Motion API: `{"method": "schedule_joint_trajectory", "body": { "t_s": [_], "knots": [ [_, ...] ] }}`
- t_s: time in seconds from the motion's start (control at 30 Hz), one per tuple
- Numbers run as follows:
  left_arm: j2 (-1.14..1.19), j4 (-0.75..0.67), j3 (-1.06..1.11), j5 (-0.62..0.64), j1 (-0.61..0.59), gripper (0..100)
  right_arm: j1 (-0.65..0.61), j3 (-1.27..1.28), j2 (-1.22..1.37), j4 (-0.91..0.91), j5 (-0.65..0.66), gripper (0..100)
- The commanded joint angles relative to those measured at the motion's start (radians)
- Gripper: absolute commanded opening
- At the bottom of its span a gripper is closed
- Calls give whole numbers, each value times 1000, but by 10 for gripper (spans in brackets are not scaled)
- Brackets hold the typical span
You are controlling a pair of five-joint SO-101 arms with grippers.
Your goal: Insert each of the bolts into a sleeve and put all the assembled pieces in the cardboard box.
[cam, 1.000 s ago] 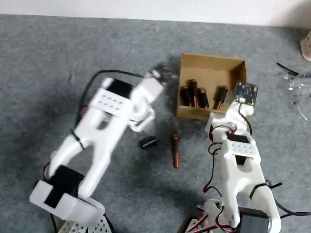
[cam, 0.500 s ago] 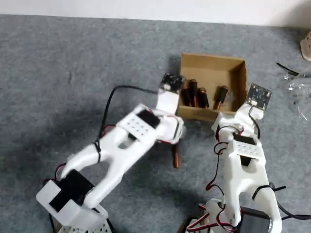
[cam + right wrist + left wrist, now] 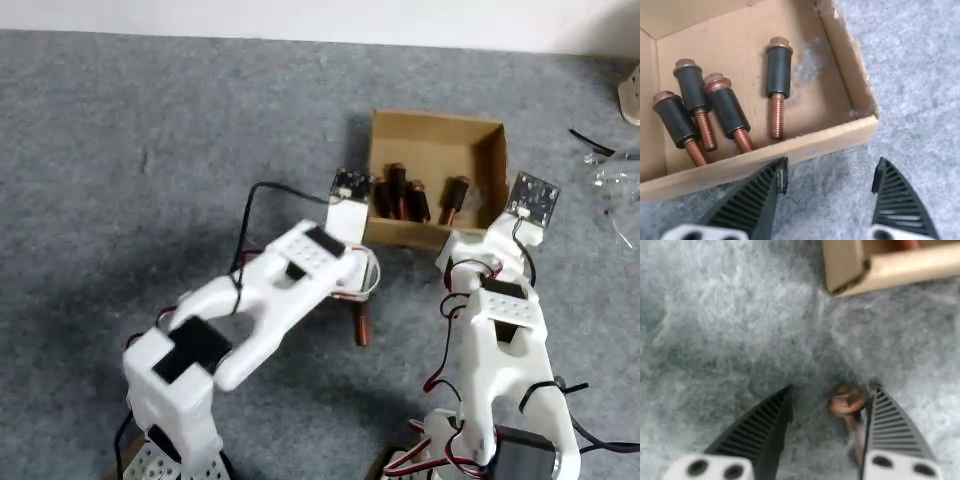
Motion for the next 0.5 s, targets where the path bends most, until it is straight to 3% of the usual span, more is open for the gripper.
{"method": "schedule_joint_trajectory", "body": {
  "t_s": [0.0, 0.17, 0.3, 0.47],
  "knots": [
    [117, 163, -170, 8, -21, 228, 12, -33, -5, -51, -9, 249],
    [216, 296, -294, 8, -42, 206, 2, -33, -5, -51, -8, 249],
    [252, 373, -344, 0, -41, 12, 2, -33, -5, -51, -8, 249],
    [248, 399, -355, -2, -48, 6, 2, -33, -5, -51, -8, 249]
  ]
}}
